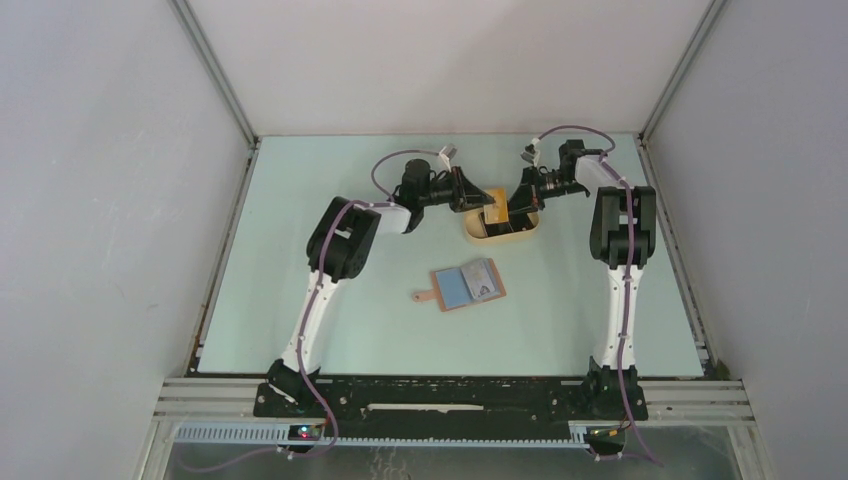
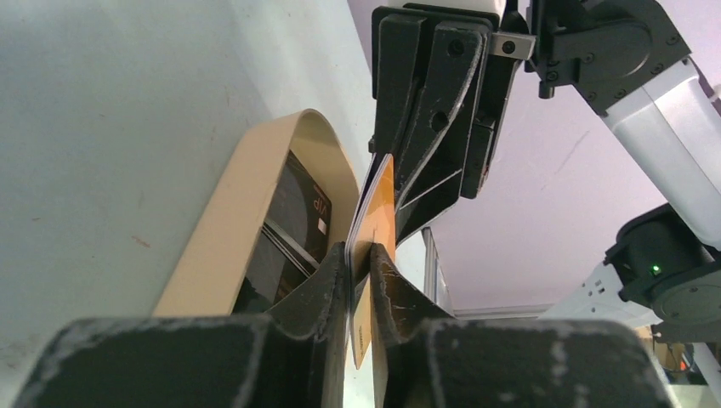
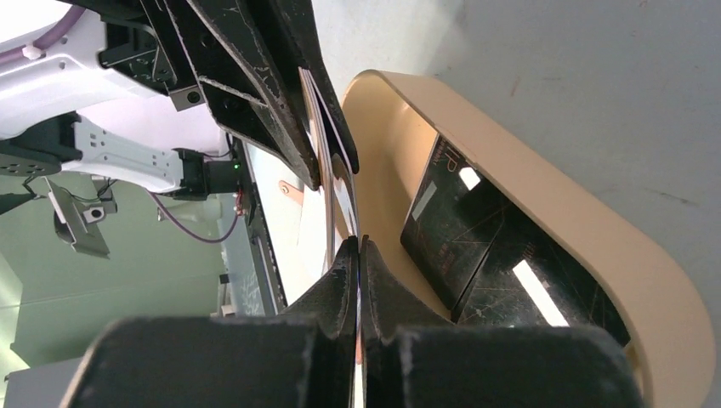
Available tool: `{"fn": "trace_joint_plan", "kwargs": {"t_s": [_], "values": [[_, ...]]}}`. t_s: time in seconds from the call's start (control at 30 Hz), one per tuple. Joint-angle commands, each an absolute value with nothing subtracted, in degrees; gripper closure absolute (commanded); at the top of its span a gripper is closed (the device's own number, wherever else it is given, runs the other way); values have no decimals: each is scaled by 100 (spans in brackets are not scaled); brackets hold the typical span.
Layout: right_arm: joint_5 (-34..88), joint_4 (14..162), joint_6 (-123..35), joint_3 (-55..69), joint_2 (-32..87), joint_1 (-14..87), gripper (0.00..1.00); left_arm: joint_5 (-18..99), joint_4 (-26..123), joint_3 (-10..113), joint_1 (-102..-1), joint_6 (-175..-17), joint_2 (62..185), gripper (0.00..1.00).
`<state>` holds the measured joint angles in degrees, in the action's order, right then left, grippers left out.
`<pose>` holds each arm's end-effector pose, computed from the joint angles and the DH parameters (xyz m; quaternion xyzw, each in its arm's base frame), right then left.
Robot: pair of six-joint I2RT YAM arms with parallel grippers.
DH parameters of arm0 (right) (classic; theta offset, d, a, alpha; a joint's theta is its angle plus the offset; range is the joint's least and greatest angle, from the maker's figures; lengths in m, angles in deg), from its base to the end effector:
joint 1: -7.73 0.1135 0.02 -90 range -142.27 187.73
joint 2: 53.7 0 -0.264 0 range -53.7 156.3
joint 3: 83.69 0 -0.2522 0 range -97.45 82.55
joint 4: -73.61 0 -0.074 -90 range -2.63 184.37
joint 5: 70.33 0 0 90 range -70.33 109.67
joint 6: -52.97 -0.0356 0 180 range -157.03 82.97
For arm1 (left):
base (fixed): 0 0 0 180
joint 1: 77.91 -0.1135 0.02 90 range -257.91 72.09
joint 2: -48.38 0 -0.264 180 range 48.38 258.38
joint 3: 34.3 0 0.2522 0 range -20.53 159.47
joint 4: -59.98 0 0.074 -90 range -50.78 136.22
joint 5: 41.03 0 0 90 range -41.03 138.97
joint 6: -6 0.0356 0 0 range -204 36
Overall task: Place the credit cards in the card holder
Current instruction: Place the credit card in the storage box.
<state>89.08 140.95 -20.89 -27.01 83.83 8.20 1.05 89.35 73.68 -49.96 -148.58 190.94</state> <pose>0.4716 0.0372 0.1443 -0.1599 0.8052 0.5542 0.1374 0.4600 -0.2740 0.1220 0.0479 0.7267 -0.6525 0.2093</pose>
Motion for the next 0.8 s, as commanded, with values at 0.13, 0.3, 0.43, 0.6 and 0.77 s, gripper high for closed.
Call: {"fn": "trace_joint_plan", "kwargs": {"t_s": [0.13,0.3,0.43,0.6,0.77], "values": [[8838,13949,-2343,-3075,8458,857,100,584,7913,7635,-4952,-13978,19033,74],[8765,13949,-2307,-3111,8472,829,100,697,7739,7601,-4960,-13838,18965,68],[8711,13977,-2228,-3127,8454,817,100,777,7690,7509,-4961,-13731,18874,63],[8625,14031,-2134,-3096,8316,632,100,879,7659,7339,-4968,-13603,18676,58],[8476,14024,-2057,-3021,8083,518,100,1116,7553,7009,-4996,-13341,18320,55]]}}
